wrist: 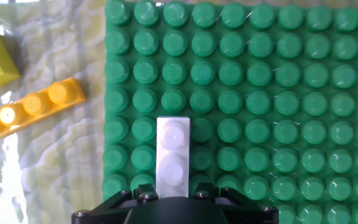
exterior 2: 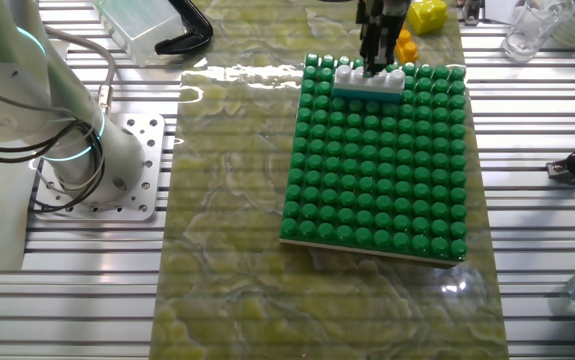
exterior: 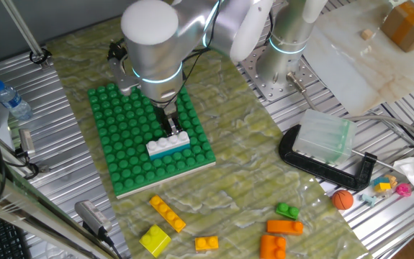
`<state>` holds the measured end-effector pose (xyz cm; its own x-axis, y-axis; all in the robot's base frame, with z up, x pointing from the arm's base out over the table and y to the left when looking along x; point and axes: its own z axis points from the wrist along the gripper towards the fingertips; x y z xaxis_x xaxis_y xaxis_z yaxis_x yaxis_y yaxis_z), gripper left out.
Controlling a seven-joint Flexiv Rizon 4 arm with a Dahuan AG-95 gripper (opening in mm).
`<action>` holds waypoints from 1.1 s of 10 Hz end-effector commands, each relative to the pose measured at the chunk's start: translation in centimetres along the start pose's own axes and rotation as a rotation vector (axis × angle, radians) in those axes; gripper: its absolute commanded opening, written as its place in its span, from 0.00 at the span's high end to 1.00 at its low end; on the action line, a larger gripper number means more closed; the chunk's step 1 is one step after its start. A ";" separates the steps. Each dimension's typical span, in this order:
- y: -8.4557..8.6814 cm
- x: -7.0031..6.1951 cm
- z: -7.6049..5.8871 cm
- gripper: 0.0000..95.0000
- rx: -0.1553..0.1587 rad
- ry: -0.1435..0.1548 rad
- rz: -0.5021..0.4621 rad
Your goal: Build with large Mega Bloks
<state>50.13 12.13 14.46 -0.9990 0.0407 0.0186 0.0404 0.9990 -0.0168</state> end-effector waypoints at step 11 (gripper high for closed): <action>1.5 -1.4 3.6 1.00 0.014 0.042 -0.008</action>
<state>51.51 13.47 12.81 -0.9968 0.0350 0.0718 0.0327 0.9989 -0.0327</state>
